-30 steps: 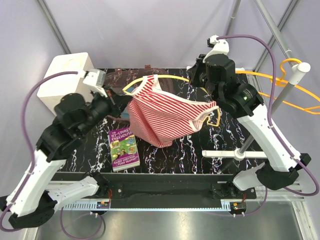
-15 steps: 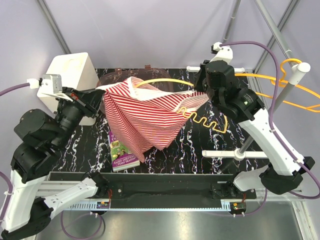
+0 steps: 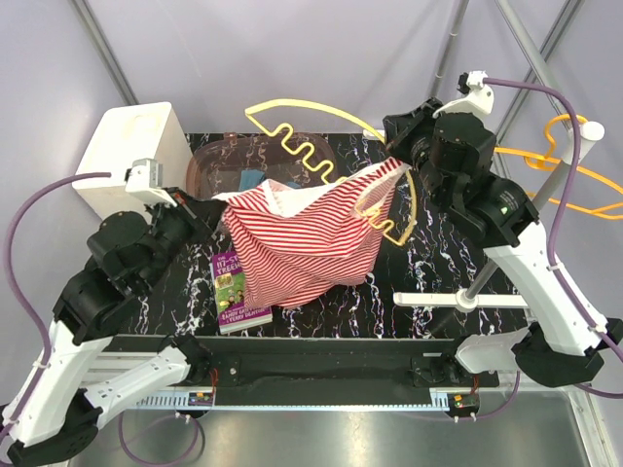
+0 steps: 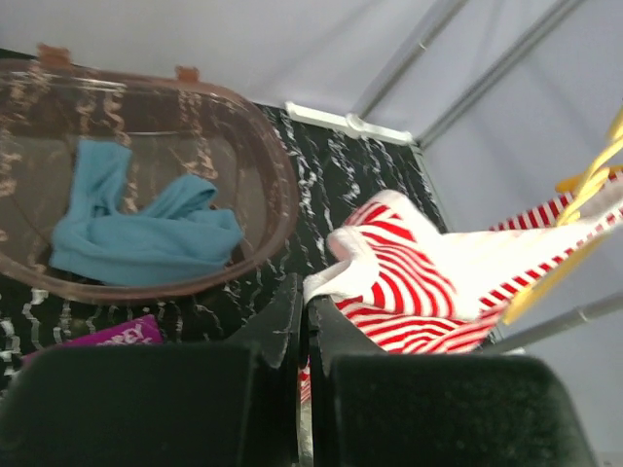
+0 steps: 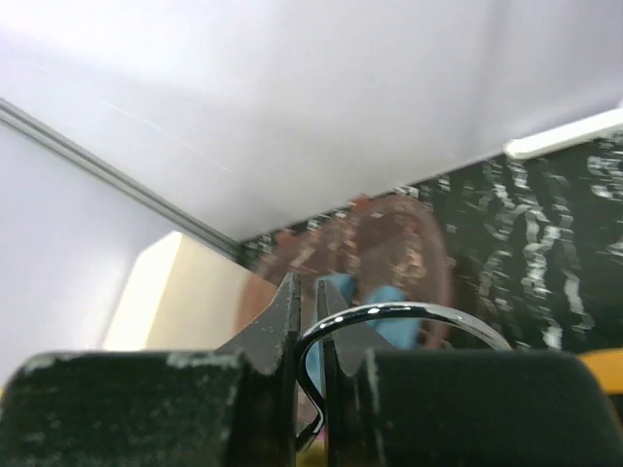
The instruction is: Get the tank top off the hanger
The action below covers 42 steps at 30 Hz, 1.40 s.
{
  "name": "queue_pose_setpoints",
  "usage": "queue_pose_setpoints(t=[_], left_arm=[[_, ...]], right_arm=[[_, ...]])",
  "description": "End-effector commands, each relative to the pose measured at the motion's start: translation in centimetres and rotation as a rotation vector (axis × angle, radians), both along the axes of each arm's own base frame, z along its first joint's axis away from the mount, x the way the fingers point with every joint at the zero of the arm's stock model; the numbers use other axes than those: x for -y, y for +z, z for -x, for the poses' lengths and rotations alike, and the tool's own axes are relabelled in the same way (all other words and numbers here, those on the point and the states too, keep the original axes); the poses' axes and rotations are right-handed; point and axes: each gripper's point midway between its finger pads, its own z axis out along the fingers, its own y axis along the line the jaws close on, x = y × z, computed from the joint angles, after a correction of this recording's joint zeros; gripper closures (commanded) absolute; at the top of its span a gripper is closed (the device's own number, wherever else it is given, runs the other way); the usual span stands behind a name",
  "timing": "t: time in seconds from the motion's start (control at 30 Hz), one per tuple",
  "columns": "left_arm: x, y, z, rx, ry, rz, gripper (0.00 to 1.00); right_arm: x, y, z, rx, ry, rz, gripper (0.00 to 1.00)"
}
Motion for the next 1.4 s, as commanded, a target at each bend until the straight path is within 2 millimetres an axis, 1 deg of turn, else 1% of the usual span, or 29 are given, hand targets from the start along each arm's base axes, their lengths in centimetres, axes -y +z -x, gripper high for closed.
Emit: queue_pose_setpoints(t=[0.0,0.03,0.07,0.13,0.17,0.23,0.33,0.5,0.53,0.57,0.6,0.63,0.67,0.7,0.77,0.8,0.87,0.9,0.93,1.0,1.03,1.1,1.17,1.2,1.23,1.27,1.3,1.33,1.37], left_arm=[[5.9,1.5,0.5,0.033,-0.256,0.126,1.00],[6.8,1.6,0.6,0.036,-0.302,0.141,1.00],[8.5,2.3,1.1,0.061,-0.390,0.171,1.00],[10.0,1.9,1.2,0.036,-0.459,0.190,1.00],[11.2,1.4,1.5,0.010,-0.516,0.189,1.00],[12.4,1.0,2.1,-0.011,-0.595,0.202,1.00],[13.1,0.3,2.5,-0.027,-0.638,0.202,1.00],[12.7,-1.2,3.0,-0.049,-0.636,0.195,1.00],[12.6,-1.5,3.1,-0.055,-0.637,0.192,1.00],[12.4,-2.4,3.2,-0.087,-0.626,0.176,1.00],[12.2,-3.3,3.2,-0.111,-0.614,0.166,1.00],[11.6,-4.2,3.1,-0.137,-0.579,0.157,1.00],[11.4,-5.6,3.0,-0.172,-0.557,0.145,1.00],[11.1,-6.3,2.8,-0.190,-0.539,0.138,1.00],[11.3,-8.4,2.7,-0.252,-0.528,0.127,1.00],[11.7,-9.1,2.9,-0.275,-0.547,0.127,1.00],[12.3,-10.2,2.7,-0.302,-0.560,0.139,1.00],[12.7,-10.1,3.1,-0.300,-0.597,0.151,1.00],[13.0,-9.2,3.2,-0.262,-0.616,0.179,1.00],[12.7,-8.9,3.6,-0.232,-0.624,0.196,1.00],[12.4,-8.7,3.7,-0.216,-0.617,0.199,1.00],[11.5,-8.3,4.2,-0.182,-0.596,0.204,1.00],[10.8,-8.8,4.2,-0.192,-0.563,0.190,1.00],[10.3,-9.4,3.5,-0.205,-0.512,0.176,1.00],[9.9,-10.5,3.3,-0.245,-0.484,0.149,1.00],[9.8,-10.3,3.1,-0.251,-0.465,0.139,1.00],[9.5,-11.6,2.2,-0.296,-0.411,0.103,1.00],[9.4,-11.2,1.8,-0.293,-0.393,0.104,1.00],[9.5,-11.2,1.4,-0.296,-0.382,0.097,1.00]], right_arm=[[-1.9,6.6,0.5,0.187,0.085,-0.353,1.00],[-2.7,6.3,-0.1,0.178,0.097,-0.370,1.00],[-3.2,6.7,-0.3,0.187,0.106,-0.400,1.00],[-4.8,6.8,-1.1,0.187,0.146,-0.437,1.00],[-5.3,7.7,-1.2,0.216,0.166,-0.463,1.00],[-6.9,7.8,-1.9,0.224,0.207,-0.477,1.00],[-7.4,10.1,-1.8,0.325,0.247,-0.541,1.00],[-7.9,10.9,-1.9,0.355,0.308,-0.661,1.00],[-7.8,11.7,-1.7,0.388,0.322,-0.665,1.00],[-8.1,12.0,-1.6,0.410,0.334,-0.608,1.00],[-7.7,13.4,-1.3,0.429,0.334,-0.607,1.00],[-7.8,13.0,-1.6,0.416,0.323,-0.605,1.00],[-7.1,13.3,-1.9,0.412,0.303,-0.646,1.00],[-6.6,13.5,-2.1,0.405,0.295,-0.679,1.00],[-6.0,13.6,-2.6,0.353,0.300,-0.825,1.00],[-6.0,14.6,-2.5,0.360,0.309,-0.851,1.00],[-6.2,15.2,-2.6,0.353,0.311,-0.848,1.00],[-5.9,17.0,-2.1,0.403,0.322,-0.823,1.00],[-6.2,17.3,-2.1,0.476,0.305,-0.617,1.00],[-5.6,18.4,-2.1,0.520,0.239,-0.437,1.00],[-4.5,17.2,-3.1,0.511,0.152,-0.348,1.00],[-3.5,16.6,-3.0,0.558,0.106,-0.260,1.00],[-2.8,15.5,-3.5,0.528,0.078,-0.281,1.00],[-2.1,15.9,-2.6,0.516,0.093,-0.325,1.00],[-2.4,15.7,-2.1,0.475,0.132,-0.394,1.00],[-2.1,16.8,-1.2,0.481,0.151,-0.437,1.00],[-2.3,16.0,-1.1,0.417,0.162,-0.439,1.00],[-2.1,16.3,-0.7,0.391,0.171,-0.472,1.00],[-1.7,17.6,0.2,0.409,0.183,-0.476,1.00]])
